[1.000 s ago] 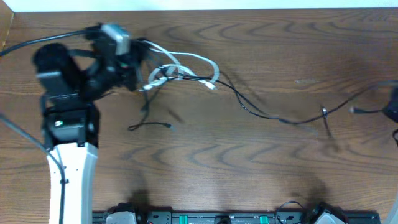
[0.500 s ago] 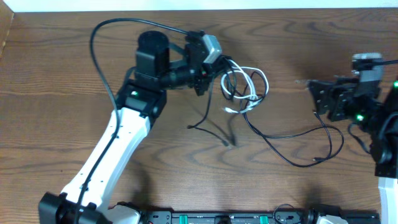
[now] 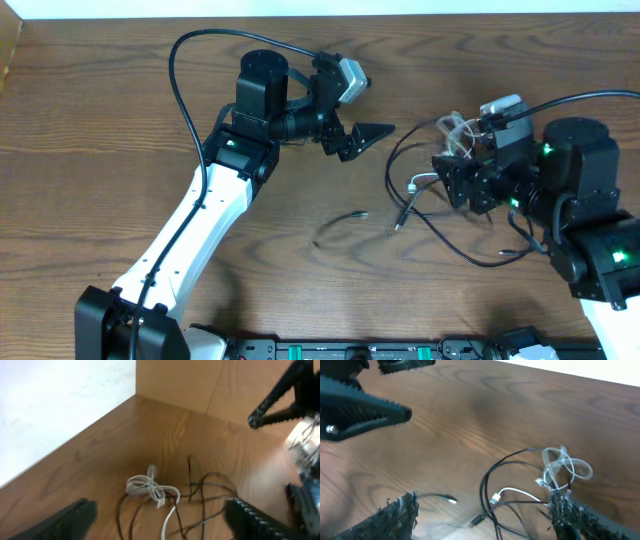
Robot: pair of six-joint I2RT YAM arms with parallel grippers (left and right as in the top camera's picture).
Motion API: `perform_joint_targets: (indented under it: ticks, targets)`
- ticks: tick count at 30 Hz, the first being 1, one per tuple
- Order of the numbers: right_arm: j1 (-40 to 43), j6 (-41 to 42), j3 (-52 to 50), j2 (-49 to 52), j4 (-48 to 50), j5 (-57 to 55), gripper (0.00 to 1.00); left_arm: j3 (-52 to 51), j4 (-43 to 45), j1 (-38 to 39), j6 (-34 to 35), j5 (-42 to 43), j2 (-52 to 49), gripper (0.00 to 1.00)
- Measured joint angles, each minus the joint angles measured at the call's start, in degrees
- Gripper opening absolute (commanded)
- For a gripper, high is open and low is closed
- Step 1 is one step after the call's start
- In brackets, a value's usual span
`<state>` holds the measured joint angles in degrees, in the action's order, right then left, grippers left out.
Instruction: Untangle cables
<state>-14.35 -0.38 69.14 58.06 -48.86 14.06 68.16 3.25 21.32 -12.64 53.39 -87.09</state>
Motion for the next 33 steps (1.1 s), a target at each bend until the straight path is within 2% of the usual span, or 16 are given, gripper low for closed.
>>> perform_joint_targets:
  ticks: [3,5,7,10,13,20,26,33]
  targets:
    - [-0.4,-0.1,0.0,0.0,-0.9,-2.5,0.8,0.0,-0.4,-0.3,0.5,-0.1,0.0,0.66]
    - [-0.3,-0.1,0.0,0.0,-2.2,-4.9,0.78,0.0,-1.5,-1.0,0.6,-1.6,0.0,0.66]
    - [-0.3,-0.1,0.0,0.3,-3.6,-7.2,0.78,0.0,-4.3,-2.2,0.6,-3.8,0.0,0.75]
    - [-0.3,0.0,0.0,1.6,-4.9,-10.7,0.79,0.0,-8.2,-4.4,0.6,-5.9,0.0,0.8]
    - [-0.3,1.2,0.0,4.4,-5.4,-14.1,0.79,0.0,-10.3,-5.7,0.7,-7.1,0.0,0.79]
    - [0.1,5.9,0.0,14.9,-4.4,-21.9,0.91,0.0,-18.3,-5.8,0.5,-8.7,0.0,0.72]
    - [5.8,10.1,0.0,20.8,0.4,-24.3,0.92,0.0,-30.5,-5.8,-0.6,-12.9,0.0,0.72]
    - [12.8,11.1,0.0,22.6,1.9,-21.8,0.92,0.0,-34.7,-5.8,-4.6,-13.9,0.0,0.73]
